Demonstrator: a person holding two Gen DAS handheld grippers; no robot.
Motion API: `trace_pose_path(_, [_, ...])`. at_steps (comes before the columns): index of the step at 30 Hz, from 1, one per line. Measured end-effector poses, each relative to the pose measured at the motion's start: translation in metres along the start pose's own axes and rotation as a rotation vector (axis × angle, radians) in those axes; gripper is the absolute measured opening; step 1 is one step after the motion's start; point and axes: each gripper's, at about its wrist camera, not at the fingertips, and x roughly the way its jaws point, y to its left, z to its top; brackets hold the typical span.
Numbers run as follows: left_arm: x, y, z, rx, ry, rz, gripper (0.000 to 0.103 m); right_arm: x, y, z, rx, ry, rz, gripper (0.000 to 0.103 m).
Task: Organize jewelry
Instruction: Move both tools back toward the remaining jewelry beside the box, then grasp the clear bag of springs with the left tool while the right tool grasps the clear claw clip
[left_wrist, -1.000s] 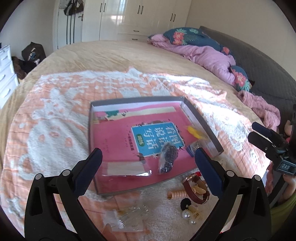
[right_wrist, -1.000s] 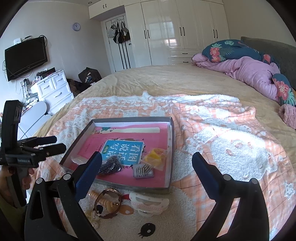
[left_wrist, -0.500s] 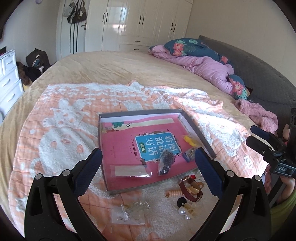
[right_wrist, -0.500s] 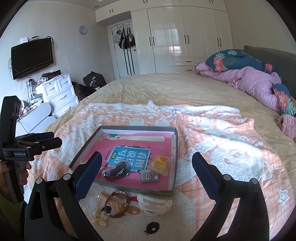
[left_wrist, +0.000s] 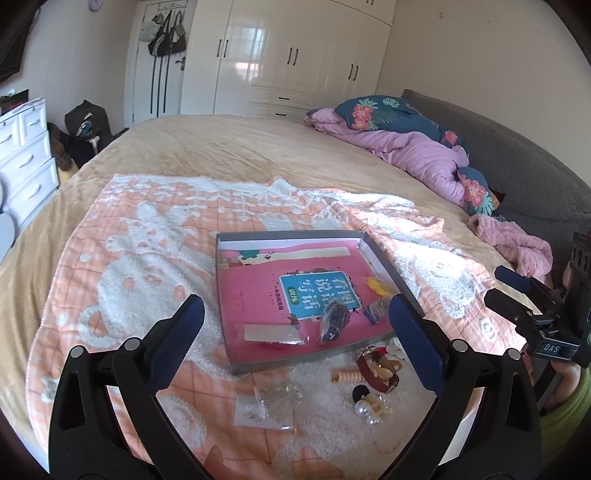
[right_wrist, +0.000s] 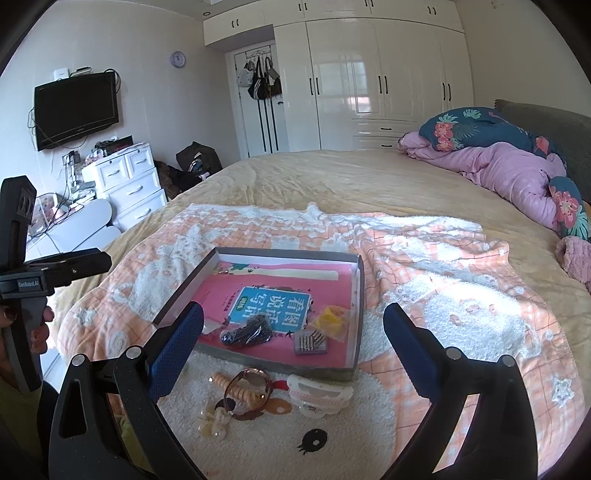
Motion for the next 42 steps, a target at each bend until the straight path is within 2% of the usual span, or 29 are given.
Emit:
trace_pose_path(16, [-0.004, 0.015, -0.028, -0.040, 0.041, 0.052, 0.093, -0.005, 0.017, -0.023, -0.026, 0.049, 0.044, 0.097])
trace_pose_path(29, [0.003, 0.023, -0.047, -0.042, 0.091, 0.095, 0.093, 0.015, 0.050, -0.066, -0.062, 0.183, 0.125, 0.097])
trace_pose_path(42, [0.027, 0.021, -0.069, -0.016, 0.182, 0.110, 0.093, 0.032, 0.067, -0.093, -0.072, 0.265, 0.160, 0.097])
